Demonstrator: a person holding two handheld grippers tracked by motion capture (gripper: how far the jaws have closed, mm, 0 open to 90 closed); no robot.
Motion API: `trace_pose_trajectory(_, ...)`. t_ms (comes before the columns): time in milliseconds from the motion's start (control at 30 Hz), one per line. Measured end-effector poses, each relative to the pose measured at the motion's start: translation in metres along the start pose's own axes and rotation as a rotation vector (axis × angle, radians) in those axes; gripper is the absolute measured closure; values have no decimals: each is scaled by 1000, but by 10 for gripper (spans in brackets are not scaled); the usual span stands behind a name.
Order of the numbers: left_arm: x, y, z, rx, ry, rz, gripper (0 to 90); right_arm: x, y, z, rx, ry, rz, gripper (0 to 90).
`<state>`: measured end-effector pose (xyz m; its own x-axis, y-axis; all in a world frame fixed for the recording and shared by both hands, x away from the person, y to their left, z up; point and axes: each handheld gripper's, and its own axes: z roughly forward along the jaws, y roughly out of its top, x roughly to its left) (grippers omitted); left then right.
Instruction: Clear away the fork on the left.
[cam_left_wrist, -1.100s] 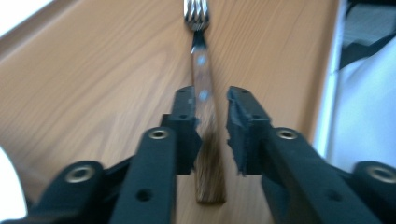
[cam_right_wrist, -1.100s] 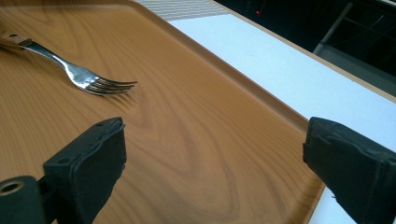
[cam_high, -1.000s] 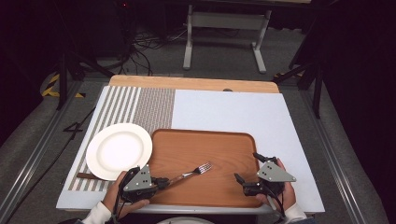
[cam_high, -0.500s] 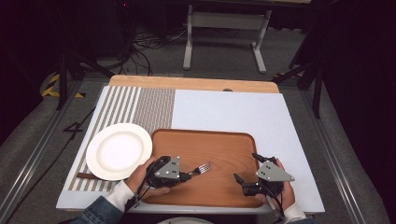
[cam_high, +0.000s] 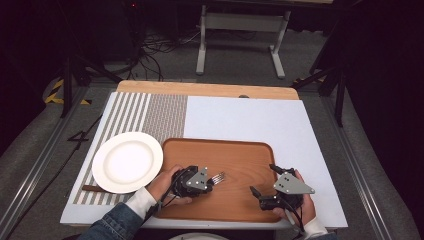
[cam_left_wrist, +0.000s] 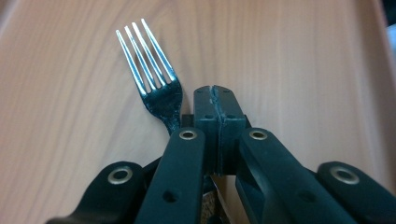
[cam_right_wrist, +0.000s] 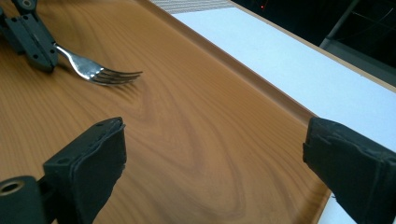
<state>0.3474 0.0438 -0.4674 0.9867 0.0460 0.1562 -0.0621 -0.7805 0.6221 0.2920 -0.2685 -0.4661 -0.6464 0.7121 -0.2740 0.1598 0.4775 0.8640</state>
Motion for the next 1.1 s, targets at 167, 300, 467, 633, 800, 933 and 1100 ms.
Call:
trace_pose_trajectory(167,7,0,-5,60,48,-12,895,0,0,0,4,-2,-3,69)
trace_pose_trajectory(300,10,-3,-9,92,75,-25,893,0,0,1,6,-1,-3,69)
trace_pose_trajectory(467,15,-10,-17,123,100,-49,891,-1,0,0,2,-12,-3,68)
trace_pose_trajectory(633,19,-20,-25,150,139,-83,884,-2,-1,0,5,-13,0,69)
trace_pose_trajectory(800,20,-29,-34,165,147,-120,861,-1,-1,0,11,-8,-4,69)
trace_pose_trajectory(933,17,-36,-39,157,146,-145,861,-1,-1,0,11,-7,-3,69)
trace_pose_trajectory(1100,13,-46,-46,152,159,-178,863,-1,-1,1,19,-4,2,69)
